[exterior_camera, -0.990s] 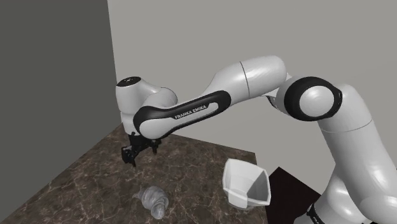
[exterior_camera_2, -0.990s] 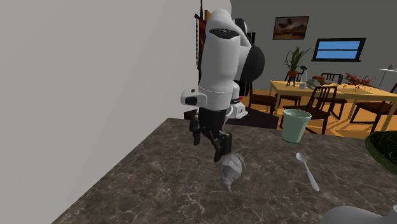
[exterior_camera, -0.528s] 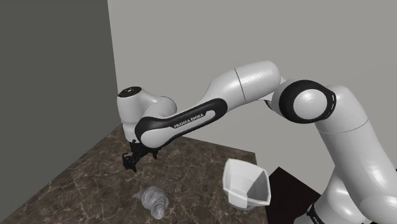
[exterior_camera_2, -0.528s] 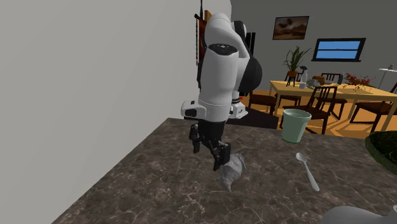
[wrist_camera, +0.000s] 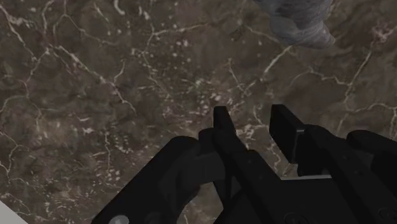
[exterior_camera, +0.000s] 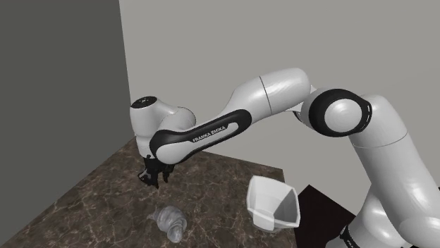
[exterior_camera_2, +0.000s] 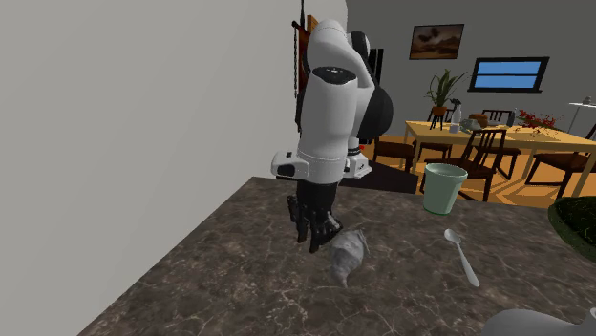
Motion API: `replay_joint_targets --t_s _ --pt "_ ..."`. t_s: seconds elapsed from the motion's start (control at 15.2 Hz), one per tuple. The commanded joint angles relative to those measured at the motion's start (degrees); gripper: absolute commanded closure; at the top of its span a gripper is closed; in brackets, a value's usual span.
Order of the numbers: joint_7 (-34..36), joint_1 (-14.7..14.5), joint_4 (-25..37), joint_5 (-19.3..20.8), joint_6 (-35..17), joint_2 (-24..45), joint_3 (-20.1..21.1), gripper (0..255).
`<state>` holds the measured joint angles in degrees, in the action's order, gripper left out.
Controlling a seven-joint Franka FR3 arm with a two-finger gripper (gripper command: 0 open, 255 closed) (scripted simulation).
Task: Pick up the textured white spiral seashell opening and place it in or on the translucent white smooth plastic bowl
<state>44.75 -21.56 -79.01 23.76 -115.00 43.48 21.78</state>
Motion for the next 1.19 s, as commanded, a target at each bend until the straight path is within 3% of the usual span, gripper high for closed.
replay_joint_targets --t_s 0.0,0.46,0.53,0.99,1.12 --pt "0.0 0.0 0.0 0.0 0.0 0.0 0.0 255" --pt "0.0 0.0 0.0 0.0 0.0 0.0 0.0 255" --pt "0.0 0.0 0.0 0.0 0.0 0.0 0.0 0" --pt "1.2 -11.6 -2.4 11.4 3.1 1.4 -1.8 0" --pt "1.4 -12.1 -2.9 12.3 2.7 1.7 -2.0 0"
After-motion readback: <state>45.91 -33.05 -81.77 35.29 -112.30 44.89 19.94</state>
